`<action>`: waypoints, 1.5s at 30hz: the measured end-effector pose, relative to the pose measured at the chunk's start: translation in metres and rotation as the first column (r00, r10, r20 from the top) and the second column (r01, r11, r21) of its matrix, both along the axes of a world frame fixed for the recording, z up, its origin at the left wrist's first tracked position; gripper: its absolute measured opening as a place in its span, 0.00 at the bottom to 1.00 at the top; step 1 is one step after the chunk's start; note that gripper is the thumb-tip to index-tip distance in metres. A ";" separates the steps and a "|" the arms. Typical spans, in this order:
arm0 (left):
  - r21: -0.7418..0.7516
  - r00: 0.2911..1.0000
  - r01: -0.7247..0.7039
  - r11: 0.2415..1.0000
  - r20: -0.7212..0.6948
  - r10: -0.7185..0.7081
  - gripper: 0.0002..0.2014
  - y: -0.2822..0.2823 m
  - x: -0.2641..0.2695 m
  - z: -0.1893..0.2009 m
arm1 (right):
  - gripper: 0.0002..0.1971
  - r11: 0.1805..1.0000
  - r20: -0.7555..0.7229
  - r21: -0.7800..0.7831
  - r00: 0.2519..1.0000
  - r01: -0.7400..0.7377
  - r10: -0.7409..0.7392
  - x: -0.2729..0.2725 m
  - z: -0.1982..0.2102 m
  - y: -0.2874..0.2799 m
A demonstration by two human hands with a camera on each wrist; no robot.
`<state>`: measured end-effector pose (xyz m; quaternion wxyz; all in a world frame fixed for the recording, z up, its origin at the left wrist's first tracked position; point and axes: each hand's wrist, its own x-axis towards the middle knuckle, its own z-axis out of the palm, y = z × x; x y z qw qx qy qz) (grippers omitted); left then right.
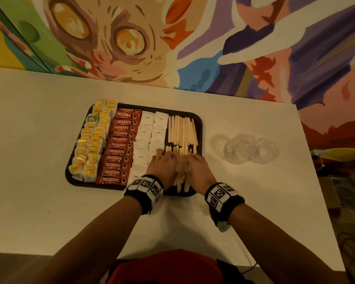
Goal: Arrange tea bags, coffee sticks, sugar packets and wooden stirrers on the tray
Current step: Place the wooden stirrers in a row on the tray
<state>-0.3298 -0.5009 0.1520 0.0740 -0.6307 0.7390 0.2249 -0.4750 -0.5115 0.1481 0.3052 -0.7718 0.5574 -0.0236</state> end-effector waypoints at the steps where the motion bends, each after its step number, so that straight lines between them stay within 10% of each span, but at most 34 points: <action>1: -0.009 1.000 -0.009 1.000 -0.016 0.008 0.29 0.000 0.000 0.000 | 0.19 1.000 0.003 0.002 1.000 0.006 -0.006 0.000 -0.002 0.001; 13: 0.054 0.998 0.044 0.998 -0.044 -0.041 0.46 0.016 0.006 0.003 | 0.38 0.990 -0.006 0.142 1.000 -0.017 0.018 -0.008 0.011 0.014; 22: -0.023 1.000 -0.012 1.000 0.020 0.012 0.43 0.020 0.001 -0.003 | 0.25 0.998 -0.237 -0.065 0.971 0.012 -0.027 -0.002 0.014 -0.018; 45: -0.036 0.996 -0.089 0.995 -0.019 0.088 0.27 0.021 0.002 -0.004 | 0.19 0.994 -0.090 0.004 0.990 0.106 -0.105 0.002 0.007 0.008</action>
